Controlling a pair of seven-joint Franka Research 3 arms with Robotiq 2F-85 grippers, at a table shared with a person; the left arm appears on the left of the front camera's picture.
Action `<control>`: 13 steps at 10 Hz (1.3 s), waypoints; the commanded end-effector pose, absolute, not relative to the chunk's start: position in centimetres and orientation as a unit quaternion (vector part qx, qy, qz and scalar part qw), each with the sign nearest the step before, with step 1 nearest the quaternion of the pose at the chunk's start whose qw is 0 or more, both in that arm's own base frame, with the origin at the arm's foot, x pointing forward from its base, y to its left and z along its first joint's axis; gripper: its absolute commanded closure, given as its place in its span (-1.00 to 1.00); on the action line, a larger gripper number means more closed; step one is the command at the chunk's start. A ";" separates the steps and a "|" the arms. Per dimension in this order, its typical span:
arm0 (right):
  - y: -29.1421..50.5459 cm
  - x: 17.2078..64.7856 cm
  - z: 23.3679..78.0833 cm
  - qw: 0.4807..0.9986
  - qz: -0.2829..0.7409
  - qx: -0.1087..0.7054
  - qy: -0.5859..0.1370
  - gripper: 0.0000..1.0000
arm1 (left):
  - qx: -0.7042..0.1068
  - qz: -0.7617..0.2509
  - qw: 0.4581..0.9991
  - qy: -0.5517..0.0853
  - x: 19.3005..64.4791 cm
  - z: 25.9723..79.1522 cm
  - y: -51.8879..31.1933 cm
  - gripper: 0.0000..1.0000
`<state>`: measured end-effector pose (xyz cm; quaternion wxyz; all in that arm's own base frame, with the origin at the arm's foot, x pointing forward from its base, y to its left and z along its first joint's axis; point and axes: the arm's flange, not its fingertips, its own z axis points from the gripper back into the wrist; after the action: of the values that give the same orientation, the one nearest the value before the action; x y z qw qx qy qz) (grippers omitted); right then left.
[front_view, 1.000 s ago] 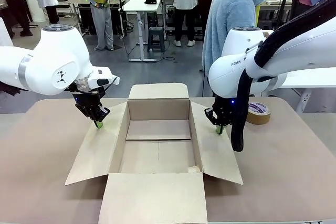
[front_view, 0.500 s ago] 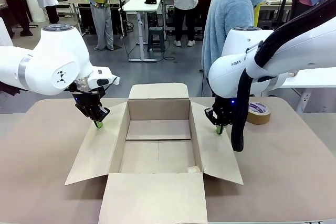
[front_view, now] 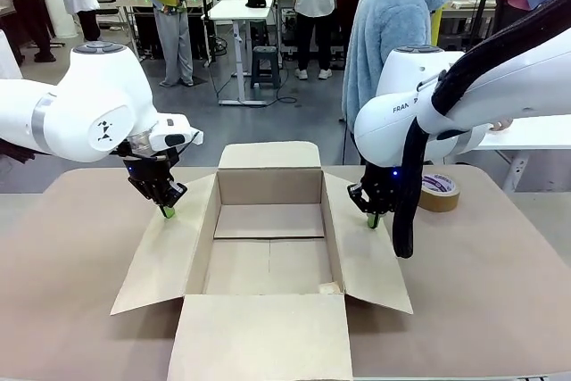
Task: Wrap the clocks to prevent damage.
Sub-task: Once the human has placed the objects inside and stepped back, release both hands from the side flaps of the Package Box.
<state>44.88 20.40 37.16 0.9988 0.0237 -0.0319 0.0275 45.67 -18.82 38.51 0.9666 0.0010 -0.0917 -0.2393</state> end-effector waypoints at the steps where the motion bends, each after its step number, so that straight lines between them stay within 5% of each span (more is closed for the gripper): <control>1: 20.5 44.7 36.9 0.999 0.019 0.018 -0.030 0.98 | 0.002 -0.238 0.967 -0.091 45.6 38.5 -18.8 0.99; 13: 20.5 44.7 36.9 0.999 0.019 0.018 -0.030 0.98 | 0.002 -0.238 0.967 -0.091 45.6 38.5 -18.8 0.99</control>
<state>44.88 20.40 37.16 0.9988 0.0237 -0.0319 0.0275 45.67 -18.82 38.51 0.9666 0.0010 -0.0917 -0.2393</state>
